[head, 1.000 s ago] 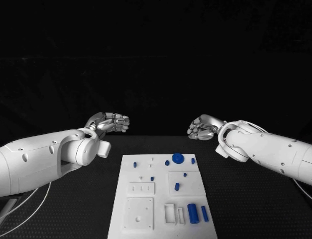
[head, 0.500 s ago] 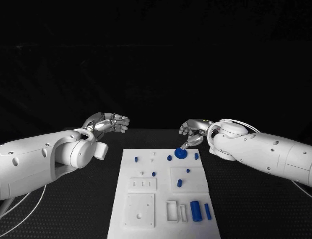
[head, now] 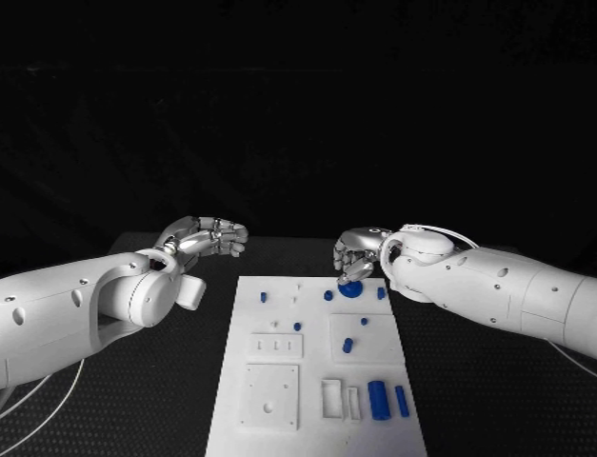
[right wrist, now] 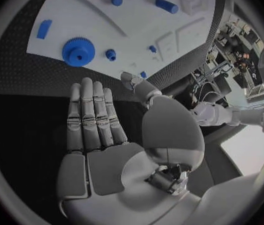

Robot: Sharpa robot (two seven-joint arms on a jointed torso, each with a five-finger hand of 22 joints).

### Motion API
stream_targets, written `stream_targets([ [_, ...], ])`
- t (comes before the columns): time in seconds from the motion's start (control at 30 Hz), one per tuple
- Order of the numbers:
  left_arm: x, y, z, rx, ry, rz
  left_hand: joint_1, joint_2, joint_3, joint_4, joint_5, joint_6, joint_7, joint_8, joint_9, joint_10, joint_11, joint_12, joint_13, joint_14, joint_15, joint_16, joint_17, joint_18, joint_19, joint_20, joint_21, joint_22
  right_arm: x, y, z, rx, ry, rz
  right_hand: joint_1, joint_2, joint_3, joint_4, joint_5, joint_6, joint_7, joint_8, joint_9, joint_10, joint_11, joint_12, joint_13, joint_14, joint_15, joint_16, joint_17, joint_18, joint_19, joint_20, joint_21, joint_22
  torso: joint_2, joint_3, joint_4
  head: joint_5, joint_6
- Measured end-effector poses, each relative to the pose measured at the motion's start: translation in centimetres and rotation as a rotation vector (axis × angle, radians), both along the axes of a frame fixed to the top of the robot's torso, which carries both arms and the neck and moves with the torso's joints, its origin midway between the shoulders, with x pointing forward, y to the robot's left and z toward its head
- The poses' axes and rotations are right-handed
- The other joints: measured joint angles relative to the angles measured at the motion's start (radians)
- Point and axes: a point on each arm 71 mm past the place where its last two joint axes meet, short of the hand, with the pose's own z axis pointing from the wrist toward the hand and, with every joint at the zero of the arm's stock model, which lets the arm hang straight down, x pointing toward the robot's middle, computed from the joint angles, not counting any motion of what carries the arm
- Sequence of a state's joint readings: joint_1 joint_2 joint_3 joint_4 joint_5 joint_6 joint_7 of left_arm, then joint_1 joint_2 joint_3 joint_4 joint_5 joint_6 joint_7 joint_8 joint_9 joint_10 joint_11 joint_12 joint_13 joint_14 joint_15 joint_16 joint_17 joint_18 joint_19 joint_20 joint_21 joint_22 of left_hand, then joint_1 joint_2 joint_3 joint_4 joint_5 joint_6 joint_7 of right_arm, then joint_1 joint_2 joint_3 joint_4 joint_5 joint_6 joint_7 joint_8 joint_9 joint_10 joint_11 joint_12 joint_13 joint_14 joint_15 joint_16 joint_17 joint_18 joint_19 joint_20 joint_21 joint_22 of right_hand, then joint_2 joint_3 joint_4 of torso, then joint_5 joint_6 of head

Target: Assemble the parts on the task board

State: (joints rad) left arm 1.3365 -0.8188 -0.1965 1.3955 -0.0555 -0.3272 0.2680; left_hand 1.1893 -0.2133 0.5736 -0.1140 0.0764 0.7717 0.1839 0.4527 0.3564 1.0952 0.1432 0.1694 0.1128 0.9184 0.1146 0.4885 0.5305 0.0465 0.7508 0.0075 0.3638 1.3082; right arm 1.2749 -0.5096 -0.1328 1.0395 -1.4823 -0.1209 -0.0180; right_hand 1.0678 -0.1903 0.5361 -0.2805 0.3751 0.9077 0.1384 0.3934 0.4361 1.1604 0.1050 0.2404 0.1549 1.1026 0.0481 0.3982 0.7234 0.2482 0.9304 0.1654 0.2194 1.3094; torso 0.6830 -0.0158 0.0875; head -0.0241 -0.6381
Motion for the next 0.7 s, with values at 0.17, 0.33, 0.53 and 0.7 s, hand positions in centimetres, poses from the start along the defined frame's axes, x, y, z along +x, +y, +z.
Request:
stream_targets([
  [0.17,-0.1,-0.2,0.0,-0.002,0.000,-0.006,0.000,0.000,0.003,0.003,0.000,0.000,0.000,0.000,0.001,0.000,0.000,0.000,0.000,0.000,0.000,0.000,0.000,0.000,0.000,0.000,0.000,0.000,-0.1,0.6,0.0,-0.036,-0.031,0.040,0.006,0.006,0.040,-0.005,-0.023,0.024,0.000,-0.006,-0.014,0.028,-0.007,-0.025,-0.012,0.052,-0.017,-0.003,0.004,0.000,0.041,-0.016,0.017,0.000,0.012,-0.0028,0.0068,-0.004,0.001],
  [0.33,-0.2,-0.4,0.1,-0.005,-0.001,-0.012,0.000,0.000,0.003,0.003,0.000,0.000,0.000,0.000,0.001,0.000,0.000,0.000,0.000,0.000,0.000,0.000,0.000,0.000,0.000,0.000,0.000,0.000,-0.2,1.4,0.1,-0.062,-0.060,0.070,0.006,0.006,0.052,-0.005,-0.030,0.029,0.002,-0.014,-0.024,0.035,-0.007,-0.043,-0.021,0.078,-0.023,-0.009,0.010,0.000,0.060,-0.021,0.032,0.000,0.023,-0.0054,0.0131,-0.009,0.002],
  [0.53,-0.3,-0.6,0.5,-0.008,-0.006,-0.019,0.000,0.000,0.003,0.003,0.000,0.000,0.000,0.000,0.002,0.000,0.000,0.000,0.000,0.000,0.000,0.000,0.000,-0.001,0.000,0.000,0.000,0.000,-0.4,2.1,-0.2,-0.083,-0.079,0.096,0.006,0.006,0.052,-0.005,-0.030,0.029,0.001,-0.022,-0.031,0.039,-0.003,-0.067,-0.033,0.109,-0.036,-0.009,0.022,-0.002,0.083,-0.034,0.052,0.000,0.038,-0.0084,0.0203,-0.015,0.006],
  [0.7,-0.3,-0.6,0.6,-0.009,-0.006,-0.021,0.000,0.000,0.003,0.003,0.000,0.000,0.000,0.000,0.002,0.000,0.000,-0.002,0.000,0.000,0.000,0.000,0.000,-0.001,0.000,0.000,0.000,0.000,-0.6,2.2,-0.9,-0.104,-0.085,0.103,0.013,0.000,0.052,-0.005,-0.030,0.029,0.001,-0.028,-0.036,0.039,-0.003,-0.083,-0.043,0.128,-0.037,-0.009,0.031,-0.002,0.093,-0.037,0.063,-0.001,0.050,-0.0107,0.0262,-0.020,0.008],
])
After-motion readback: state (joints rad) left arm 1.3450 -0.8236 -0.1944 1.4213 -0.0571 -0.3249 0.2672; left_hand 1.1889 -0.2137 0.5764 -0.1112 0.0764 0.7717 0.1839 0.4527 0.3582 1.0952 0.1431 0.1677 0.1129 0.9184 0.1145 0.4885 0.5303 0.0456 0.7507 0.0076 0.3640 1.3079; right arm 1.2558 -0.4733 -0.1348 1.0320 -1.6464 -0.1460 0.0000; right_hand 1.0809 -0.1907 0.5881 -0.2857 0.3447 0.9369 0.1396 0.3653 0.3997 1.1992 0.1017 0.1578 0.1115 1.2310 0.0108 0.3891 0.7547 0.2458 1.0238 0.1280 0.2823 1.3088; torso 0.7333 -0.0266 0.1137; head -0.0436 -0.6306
